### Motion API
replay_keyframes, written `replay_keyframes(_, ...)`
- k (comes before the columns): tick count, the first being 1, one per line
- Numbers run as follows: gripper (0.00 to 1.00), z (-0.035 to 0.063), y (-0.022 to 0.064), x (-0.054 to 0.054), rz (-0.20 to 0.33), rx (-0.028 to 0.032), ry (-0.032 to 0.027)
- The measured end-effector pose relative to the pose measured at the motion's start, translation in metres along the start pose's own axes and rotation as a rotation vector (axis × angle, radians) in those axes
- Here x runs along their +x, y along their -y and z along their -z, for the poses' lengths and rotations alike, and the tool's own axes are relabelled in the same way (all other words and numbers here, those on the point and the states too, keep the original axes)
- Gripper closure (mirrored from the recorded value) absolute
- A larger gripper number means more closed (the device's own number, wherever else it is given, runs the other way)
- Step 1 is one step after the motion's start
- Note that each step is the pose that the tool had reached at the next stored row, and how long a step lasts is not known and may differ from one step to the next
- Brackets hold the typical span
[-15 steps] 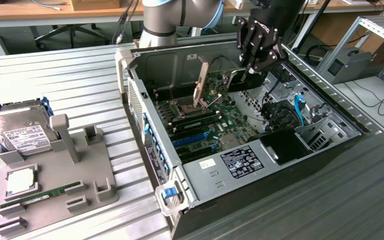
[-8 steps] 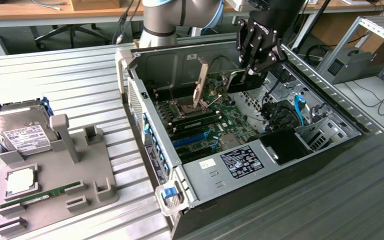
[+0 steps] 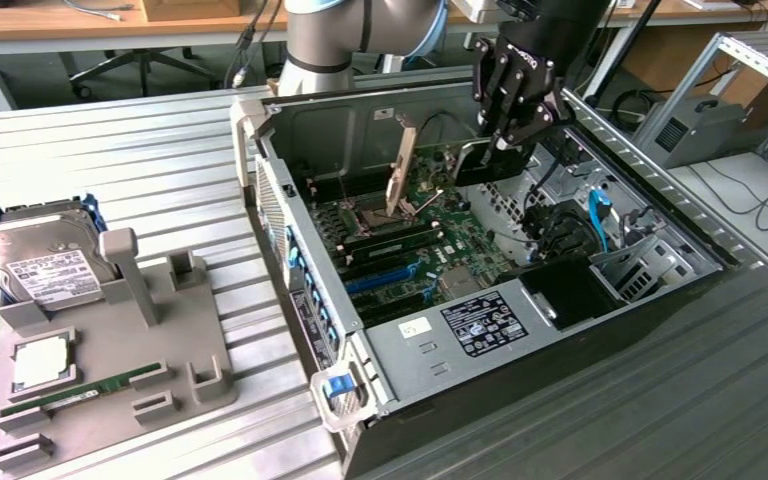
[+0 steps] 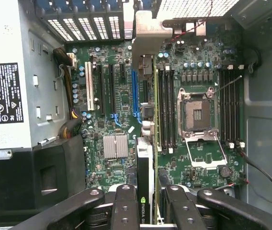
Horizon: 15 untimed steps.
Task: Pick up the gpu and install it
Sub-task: 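Insert the gpu into the slot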
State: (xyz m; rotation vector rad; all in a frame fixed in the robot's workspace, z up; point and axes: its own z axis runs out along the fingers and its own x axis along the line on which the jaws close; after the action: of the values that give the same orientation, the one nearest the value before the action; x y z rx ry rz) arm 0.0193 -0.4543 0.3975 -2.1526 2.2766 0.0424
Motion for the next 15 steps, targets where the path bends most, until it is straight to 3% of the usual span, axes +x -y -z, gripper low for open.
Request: replay_keyframes(15,0.73,-0.0163,0.0002,0.000,0.000,0.0000,-0.0001)
